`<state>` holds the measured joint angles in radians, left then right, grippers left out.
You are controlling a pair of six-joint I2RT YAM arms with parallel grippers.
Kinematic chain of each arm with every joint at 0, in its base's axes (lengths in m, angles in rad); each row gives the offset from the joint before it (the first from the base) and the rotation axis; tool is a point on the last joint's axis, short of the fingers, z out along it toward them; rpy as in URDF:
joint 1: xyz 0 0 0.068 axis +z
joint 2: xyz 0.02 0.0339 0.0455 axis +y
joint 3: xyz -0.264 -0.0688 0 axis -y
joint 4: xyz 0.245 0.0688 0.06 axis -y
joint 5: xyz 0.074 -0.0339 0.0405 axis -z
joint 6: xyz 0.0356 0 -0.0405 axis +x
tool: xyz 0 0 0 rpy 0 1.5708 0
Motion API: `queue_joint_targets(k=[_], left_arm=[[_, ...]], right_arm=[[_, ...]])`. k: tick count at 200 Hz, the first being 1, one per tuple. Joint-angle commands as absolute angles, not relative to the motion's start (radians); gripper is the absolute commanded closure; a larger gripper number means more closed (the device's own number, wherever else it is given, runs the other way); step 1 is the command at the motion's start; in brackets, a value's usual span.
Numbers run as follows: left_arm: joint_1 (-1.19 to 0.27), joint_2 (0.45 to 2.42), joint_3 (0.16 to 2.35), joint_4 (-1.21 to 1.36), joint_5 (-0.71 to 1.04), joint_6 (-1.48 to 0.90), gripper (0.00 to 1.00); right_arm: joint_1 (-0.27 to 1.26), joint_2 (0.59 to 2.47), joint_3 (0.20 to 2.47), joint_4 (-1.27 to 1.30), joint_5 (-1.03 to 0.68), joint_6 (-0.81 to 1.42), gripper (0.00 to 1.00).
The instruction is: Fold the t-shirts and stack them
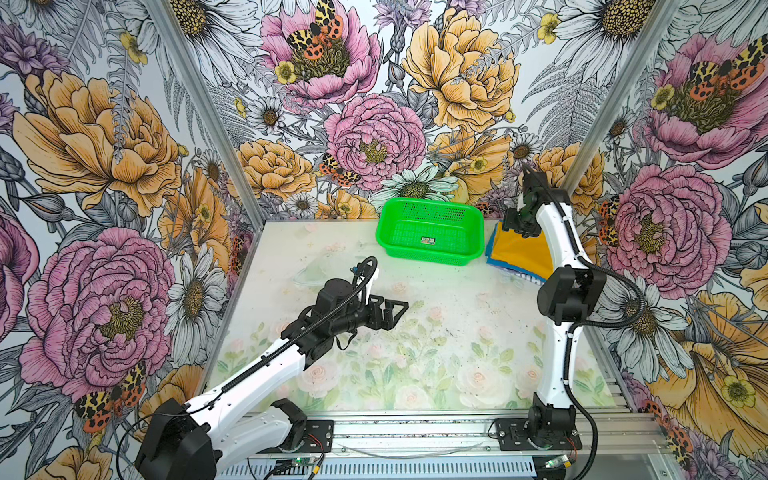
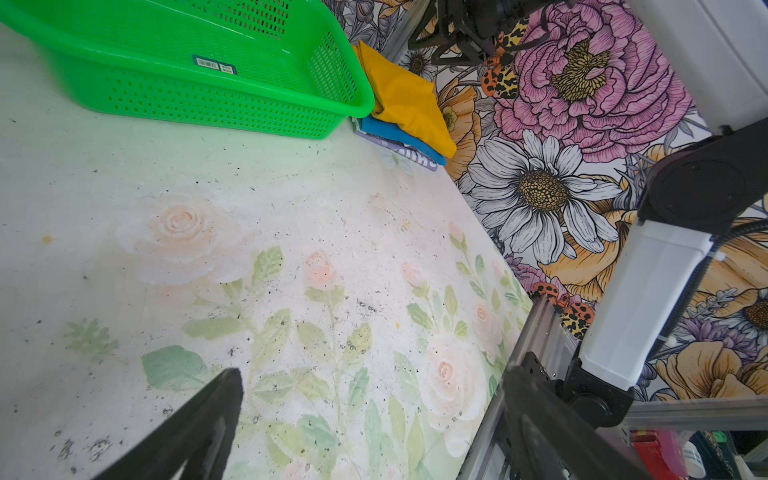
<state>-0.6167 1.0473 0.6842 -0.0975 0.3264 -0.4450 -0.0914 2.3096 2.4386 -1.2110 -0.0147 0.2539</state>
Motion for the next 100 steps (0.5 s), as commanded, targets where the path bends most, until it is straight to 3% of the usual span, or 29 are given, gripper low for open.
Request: queue_joint_targets(k=[1,58,100], left_arm=[[-0.614,1.037,0.694,-0.112,0.318,-0.437,0.01],[-0.65,1.067,0.738,-0.144,0.287,-0.433,0.01],[-0.701,1.102,0.787,-0.164,0.252,-0.426,0.01]], right_arm=[[-0.075,2.364,2.452,-1.191,-0.134,0.287,0.34],[-0.078,2.303,2.096,-0.924,-0.291,0.347,0.34],[-0.096,2.327,2.008,-0.842,-0.373,0.341,0.34]])
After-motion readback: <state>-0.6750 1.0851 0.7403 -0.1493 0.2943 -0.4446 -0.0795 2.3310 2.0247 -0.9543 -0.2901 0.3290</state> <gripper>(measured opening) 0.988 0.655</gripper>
